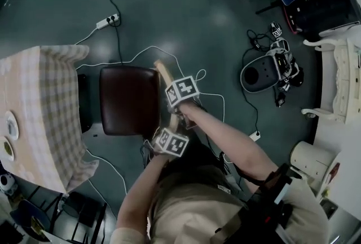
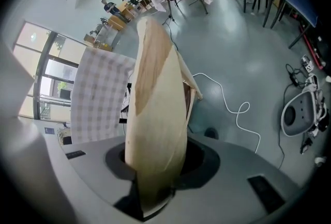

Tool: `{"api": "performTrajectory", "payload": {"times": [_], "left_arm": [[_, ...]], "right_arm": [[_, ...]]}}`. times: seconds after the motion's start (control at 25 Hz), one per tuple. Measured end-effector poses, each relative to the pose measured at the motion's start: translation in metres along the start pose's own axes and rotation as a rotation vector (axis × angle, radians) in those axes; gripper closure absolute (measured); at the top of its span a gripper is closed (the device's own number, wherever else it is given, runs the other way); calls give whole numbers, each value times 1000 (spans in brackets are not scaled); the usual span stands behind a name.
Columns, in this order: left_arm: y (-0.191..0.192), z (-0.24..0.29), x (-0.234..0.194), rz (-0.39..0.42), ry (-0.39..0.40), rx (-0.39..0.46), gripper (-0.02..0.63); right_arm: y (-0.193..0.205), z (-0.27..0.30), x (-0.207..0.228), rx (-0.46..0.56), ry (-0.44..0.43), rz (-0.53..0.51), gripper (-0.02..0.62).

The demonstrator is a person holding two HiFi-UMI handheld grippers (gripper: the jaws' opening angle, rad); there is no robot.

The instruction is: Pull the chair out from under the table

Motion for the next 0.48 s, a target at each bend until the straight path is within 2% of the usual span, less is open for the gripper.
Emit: {"api": "performTrajectory", "payload": {"times": [0.2, 0.48], "left_arm": [[-7, 5, 6, -14, -24, -52, 463], [-29, 15, 26, -47, -19, -53, 465]], "right_arm": [[-1, -2, 8, -14, -7, -10, 449], [-1, -16, 30, -24, 0, -39, 451]]}}
Point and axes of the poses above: the fingertips, and each gripper's own axes: z forward along the fingers, x to its right, y out of its underside, the point moved 8 cm from there along -z, backward along the fingers
